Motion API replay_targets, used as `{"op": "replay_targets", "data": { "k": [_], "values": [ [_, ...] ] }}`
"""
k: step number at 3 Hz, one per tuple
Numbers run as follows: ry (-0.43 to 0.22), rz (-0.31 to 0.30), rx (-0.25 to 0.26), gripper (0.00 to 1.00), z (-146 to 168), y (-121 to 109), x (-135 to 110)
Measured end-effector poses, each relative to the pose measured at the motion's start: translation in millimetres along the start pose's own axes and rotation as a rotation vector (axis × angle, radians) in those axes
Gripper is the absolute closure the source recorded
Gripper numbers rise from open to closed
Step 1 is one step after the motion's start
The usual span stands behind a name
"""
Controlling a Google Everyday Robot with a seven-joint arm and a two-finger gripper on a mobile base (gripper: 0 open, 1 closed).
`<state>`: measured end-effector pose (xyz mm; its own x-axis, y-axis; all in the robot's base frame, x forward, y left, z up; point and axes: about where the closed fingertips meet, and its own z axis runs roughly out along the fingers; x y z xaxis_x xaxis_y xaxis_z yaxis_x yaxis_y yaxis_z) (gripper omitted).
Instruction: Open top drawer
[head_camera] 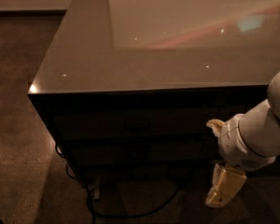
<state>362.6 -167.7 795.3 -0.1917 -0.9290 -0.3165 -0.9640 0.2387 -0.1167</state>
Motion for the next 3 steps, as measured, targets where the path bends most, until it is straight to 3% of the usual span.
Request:
{"op": "replay_targets", "data": {
  "k": [1, 3],
  "values": [
    [0.004, -0.013, 0.006, 0.00, 6.2, 1.2, -1.2],
    [-0.057, -0.182, -0.003, 0.00, 83.7, 10.3, -73.4]
  ]
}}
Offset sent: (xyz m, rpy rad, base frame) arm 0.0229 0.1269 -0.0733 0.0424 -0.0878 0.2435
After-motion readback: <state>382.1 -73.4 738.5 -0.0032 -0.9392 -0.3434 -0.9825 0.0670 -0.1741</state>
